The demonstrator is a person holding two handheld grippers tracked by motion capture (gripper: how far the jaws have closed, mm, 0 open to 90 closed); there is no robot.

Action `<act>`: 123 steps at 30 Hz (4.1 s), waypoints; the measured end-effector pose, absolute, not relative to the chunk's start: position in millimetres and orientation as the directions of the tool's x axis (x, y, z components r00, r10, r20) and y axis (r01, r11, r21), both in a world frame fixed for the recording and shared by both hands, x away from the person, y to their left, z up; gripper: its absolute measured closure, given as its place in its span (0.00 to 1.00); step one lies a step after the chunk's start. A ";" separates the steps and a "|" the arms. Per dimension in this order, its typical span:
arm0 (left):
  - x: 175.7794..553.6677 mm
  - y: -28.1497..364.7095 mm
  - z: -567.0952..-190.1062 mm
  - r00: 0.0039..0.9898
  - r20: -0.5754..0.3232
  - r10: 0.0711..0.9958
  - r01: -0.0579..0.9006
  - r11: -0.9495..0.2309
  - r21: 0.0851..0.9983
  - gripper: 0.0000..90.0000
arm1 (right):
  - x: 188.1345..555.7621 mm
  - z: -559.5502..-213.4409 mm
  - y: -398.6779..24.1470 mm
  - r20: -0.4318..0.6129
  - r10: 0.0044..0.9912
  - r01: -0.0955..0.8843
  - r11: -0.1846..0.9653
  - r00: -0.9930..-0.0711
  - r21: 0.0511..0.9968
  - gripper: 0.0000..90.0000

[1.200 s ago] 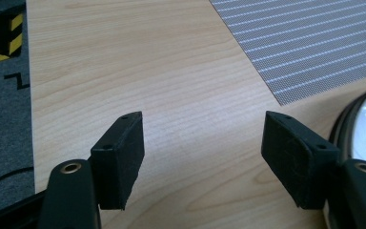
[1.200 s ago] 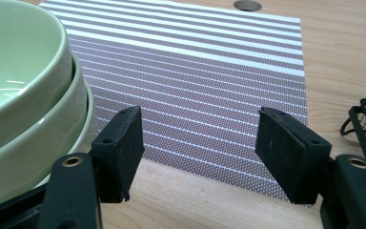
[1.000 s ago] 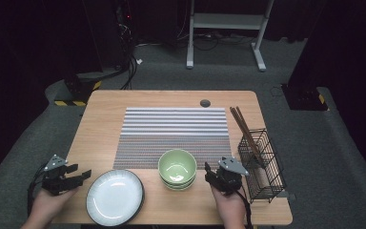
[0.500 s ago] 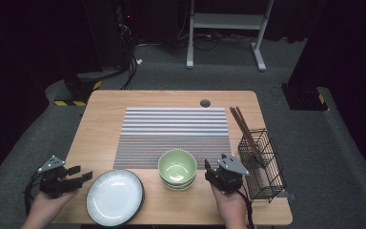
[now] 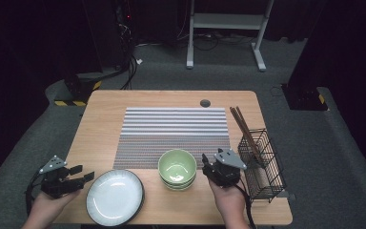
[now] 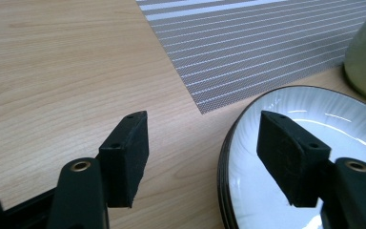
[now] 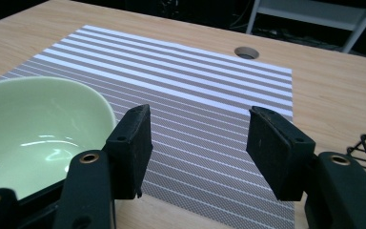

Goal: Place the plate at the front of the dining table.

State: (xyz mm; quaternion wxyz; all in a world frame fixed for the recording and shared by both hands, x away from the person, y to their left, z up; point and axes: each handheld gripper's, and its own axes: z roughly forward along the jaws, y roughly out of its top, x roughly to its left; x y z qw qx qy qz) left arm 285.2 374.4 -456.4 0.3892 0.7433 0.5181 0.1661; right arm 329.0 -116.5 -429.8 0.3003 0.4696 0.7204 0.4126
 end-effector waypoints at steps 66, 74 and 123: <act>282.7 368.7 -458.0 0.406 -0.272 0.872 0.821 -0.217 0.528 0.64 | 297.2 -418.3 19.0 0.130 0.654 0.439 0.335 -0.746 0.834 0.67; 284.9 370.7 -462.5 0.406 -0.287 0.867 0.833 -0.222 0.507 0.72 | 294.4 -431.0 40.4 0.185 0.636 0.496 0.353 -0.749 0.794 0.71; 275.4 373.5 -471.0 0.408 -0.335 0.849 0.845 -0.212 0.491 0.77 | 297.4 -464.9 59.2 0.505 0.647 0.789 0.263 -0.571 0.555 0.52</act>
